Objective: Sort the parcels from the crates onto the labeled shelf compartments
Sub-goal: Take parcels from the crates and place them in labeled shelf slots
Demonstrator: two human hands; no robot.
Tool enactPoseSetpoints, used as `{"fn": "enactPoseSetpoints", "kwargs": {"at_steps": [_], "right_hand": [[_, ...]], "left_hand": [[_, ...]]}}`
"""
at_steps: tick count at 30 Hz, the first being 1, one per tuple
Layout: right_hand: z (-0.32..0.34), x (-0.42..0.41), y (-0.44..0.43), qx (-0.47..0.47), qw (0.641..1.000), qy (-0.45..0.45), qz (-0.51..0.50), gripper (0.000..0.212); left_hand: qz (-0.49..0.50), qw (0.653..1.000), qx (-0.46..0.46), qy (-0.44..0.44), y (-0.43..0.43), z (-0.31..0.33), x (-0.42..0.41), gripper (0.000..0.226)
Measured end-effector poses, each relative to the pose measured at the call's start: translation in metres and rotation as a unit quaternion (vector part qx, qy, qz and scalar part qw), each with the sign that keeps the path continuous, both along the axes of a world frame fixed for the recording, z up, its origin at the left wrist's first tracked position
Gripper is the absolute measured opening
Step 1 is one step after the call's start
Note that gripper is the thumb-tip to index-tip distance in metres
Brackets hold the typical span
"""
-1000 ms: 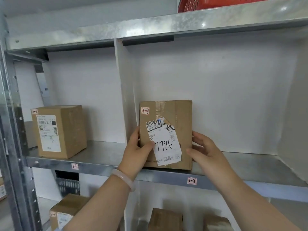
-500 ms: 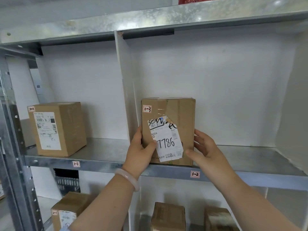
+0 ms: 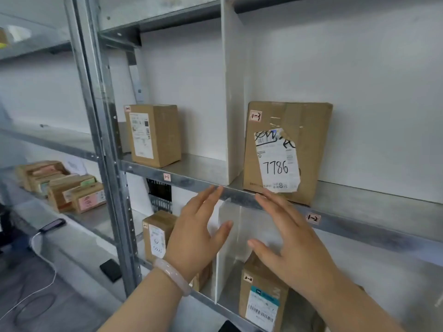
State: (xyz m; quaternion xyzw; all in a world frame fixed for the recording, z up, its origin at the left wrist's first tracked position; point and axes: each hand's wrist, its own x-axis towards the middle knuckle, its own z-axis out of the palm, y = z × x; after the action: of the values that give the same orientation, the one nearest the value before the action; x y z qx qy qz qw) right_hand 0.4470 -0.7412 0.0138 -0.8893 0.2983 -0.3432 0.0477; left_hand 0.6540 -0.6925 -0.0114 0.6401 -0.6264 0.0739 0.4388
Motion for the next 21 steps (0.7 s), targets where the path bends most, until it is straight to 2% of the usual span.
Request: {"fn": "enactPoseSetpoints", "kwargs": {"at_steps": [3,7,14,21], "right_hand": [[-0.022,0.018,0.006,0.021,0.994,0.071,0.075,0.077],[-0.049,0.05,0.029,0.045,0.98,0.105,0.162,0.085],[-0.081,0.113,0.108,0.041,0.926,0.154,0.342,0.092],[-0.086,0.161,0.242,0.042,0.843,0.179,0.506,0.092]], "left_hand": [[0.078,0.996,0.013,-0.032,0.04,-0.023,0.008,0.066],[0.19,0.974,0.06,-0.109,0.11,-0.047,0.011,0.066],[0.385,0.898,0.167,-0.132,0.255,-0.077,0.013,0.072],[0.532,0.816,0.189,-0.122,0.396,-0.076,-0.007,0.066]]}}
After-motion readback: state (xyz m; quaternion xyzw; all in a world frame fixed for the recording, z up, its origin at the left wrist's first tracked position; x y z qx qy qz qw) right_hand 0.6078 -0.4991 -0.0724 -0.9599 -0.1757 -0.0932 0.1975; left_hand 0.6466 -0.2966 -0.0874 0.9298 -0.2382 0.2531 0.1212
